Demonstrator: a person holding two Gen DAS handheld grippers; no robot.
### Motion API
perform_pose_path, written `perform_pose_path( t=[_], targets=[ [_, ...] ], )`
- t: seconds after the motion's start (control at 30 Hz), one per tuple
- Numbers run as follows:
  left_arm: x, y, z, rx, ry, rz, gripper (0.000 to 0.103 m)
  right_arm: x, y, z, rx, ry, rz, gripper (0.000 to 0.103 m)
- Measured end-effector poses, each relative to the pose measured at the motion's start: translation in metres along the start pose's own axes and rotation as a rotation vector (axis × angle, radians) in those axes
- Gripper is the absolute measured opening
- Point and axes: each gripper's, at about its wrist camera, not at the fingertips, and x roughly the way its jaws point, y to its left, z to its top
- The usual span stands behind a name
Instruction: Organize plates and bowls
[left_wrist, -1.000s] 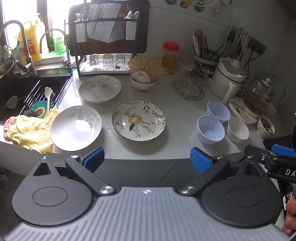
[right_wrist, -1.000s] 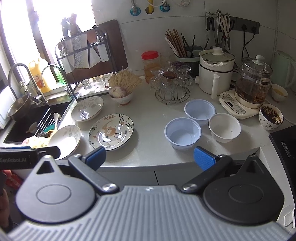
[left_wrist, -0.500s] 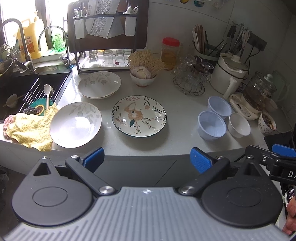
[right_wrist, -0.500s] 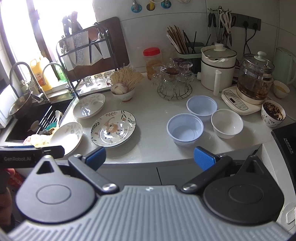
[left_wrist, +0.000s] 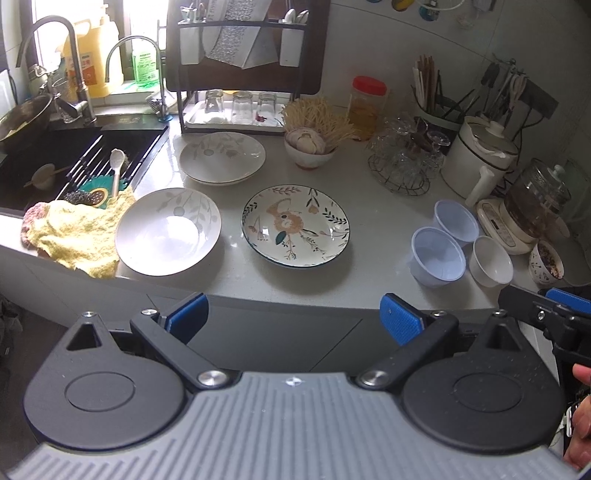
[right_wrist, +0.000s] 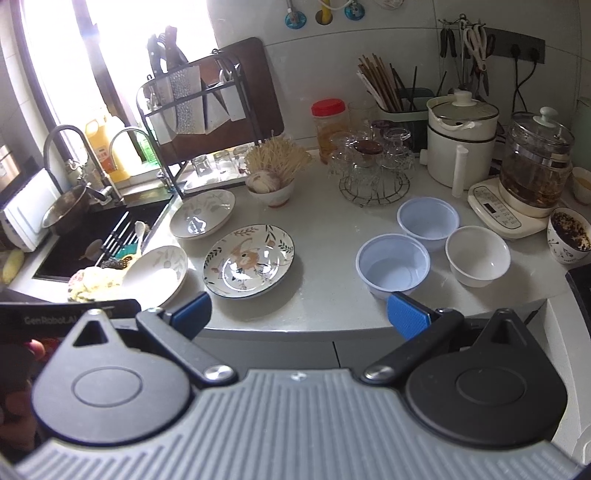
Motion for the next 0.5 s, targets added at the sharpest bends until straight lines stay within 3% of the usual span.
perform_pose_path(
  t=[0.27, 0.5],
  targets=[
    [0.013, 0.019, 0.010, -0.026, -0.013, -0.021, 0.101, 0.019, 0.010, 0.006, -0.015, -0.017, -0.016, 0.103],
    [0.046, 0.059, 0.051, 0.036, -0.025, -0.085, 0.101, 0.055, 0.046, 0.015, 0.046, -0.030, -0.046, 0.103]
  ],
)
